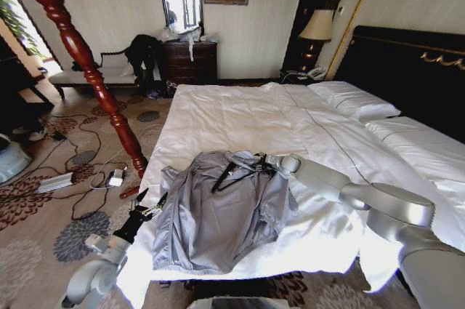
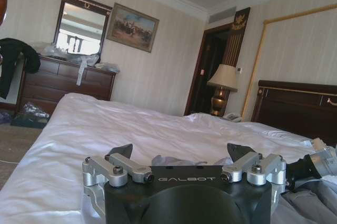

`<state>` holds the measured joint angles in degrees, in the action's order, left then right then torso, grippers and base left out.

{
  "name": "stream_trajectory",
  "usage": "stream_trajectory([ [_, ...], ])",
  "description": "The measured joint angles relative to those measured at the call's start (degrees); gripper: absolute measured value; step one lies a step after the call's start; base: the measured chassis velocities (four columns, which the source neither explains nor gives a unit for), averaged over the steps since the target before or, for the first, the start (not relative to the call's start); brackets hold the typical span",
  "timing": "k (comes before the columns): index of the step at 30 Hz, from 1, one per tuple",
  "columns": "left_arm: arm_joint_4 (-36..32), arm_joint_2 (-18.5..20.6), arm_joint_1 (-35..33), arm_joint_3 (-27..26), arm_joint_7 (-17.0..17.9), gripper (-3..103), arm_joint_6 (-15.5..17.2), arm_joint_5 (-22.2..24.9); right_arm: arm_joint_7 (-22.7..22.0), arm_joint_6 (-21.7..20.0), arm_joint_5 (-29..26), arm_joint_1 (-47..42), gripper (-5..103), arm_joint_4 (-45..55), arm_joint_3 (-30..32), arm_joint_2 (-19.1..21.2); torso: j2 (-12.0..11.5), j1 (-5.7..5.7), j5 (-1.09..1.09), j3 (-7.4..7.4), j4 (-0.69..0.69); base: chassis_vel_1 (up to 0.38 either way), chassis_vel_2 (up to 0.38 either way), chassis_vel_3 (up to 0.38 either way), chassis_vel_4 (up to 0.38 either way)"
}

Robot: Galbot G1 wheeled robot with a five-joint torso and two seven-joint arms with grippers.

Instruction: Pick up the clothes from the bed and hang them on the clothes hanger.

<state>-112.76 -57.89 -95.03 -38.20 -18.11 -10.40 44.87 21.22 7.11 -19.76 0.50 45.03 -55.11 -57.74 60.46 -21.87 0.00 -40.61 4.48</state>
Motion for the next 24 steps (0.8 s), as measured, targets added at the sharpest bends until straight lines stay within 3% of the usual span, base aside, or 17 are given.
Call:
stream_trajectory([
  [5,-0.18,-0.02,0.43,1.01,0.36,100,0.23,-0.31,1.07,0.92,-0.08,0.33,33,-0.78,-0.01,-0.35,0.00,0.00,0.00,0.00,-0.02,0.000,0.000,0.000,0.000],
  [10,-0.11,0.30,1.30,2.09,1.25,100,0.51,-0.31,1.32,1.47,-0.11,0.42,21,-1.00,0.19,-0.31,0.00,0.00,0.01,0.00,-0.03,0.000,0.000,0.000,0.000],
  [19,0.58,2.53,4.32,4.43,3.47,100,1.40,0.90,0.24,1.73,0.02,0.09,20,-0.29,2.02,1.21,0.00,0.00,0.01,-0.01,0.00,0.000,0.000,0.000,0.000],
  [24,1.37,5.06,7.83,6.98,6.73,100,2.76,2.58,-2.65,2.84,4.26,-0.94,20,0.38,4.85,2.19,0.00,0.00,-0.01,-0.01,-0.03,0.000,0.000,0.000,0.000],
])
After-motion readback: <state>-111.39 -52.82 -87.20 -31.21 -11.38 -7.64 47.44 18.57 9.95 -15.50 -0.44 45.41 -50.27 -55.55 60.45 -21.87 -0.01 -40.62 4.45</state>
